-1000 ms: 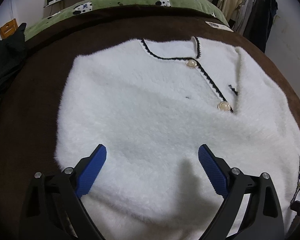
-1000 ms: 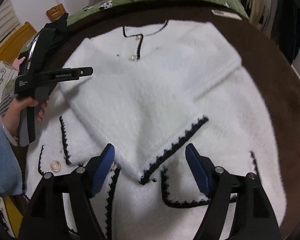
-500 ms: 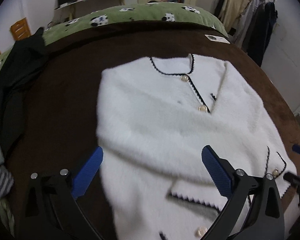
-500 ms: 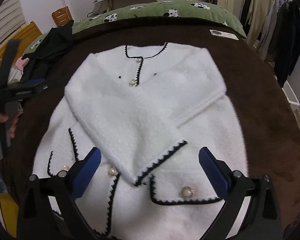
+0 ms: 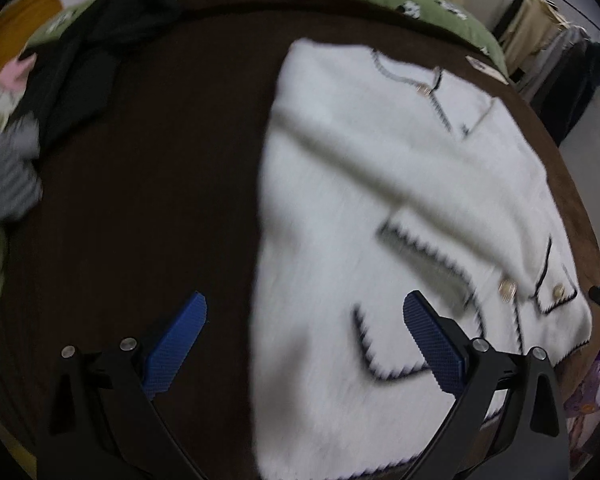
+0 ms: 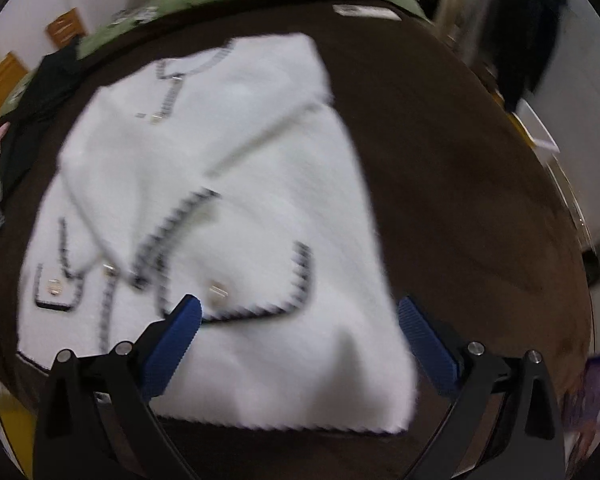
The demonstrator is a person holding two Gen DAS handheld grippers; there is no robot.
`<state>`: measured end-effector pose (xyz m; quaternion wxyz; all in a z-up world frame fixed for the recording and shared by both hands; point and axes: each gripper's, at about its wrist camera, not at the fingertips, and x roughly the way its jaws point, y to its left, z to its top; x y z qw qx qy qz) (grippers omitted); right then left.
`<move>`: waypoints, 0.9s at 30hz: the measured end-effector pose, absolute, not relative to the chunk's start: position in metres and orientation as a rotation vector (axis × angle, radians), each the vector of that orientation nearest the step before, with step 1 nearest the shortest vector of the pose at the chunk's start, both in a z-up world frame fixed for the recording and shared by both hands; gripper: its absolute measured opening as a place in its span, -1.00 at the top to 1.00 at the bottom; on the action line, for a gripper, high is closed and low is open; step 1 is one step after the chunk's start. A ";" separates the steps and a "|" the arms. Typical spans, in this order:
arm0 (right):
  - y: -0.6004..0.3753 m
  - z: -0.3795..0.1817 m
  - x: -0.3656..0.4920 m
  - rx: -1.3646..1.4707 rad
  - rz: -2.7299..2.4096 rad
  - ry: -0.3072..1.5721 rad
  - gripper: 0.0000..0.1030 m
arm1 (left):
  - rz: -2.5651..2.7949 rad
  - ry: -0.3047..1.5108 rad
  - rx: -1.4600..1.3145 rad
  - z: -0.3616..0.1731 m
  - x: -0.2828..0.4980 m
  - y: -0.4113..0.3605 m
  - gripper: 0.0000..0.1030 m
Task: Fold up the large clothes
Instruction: 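Release the right tool and move both tools over the folded cardigan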
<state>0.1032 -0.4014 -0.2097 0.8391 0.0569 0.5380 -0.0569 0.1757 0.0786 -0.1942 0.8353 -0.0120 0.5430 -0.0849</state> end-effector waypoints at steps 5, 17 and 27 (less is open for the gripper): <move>-0.432 -0.241 0.075 0.192 -0.185 1.198 -0.89 | -0.210 1.188 0.007 -0.221 0.133 0.088 -0.87; -0.462 -0.282 0.054 0.368 -0.127 1.190 -0.91 | -0.195 1.254 -0.196 -0.263 0.100 0.091 -0.87; -0.450 -0.276 0.063 0.334 -0.121 1.205 -0.67 | -0.237 1.298 -0.218 -0.264 0.106 0.084 -0.84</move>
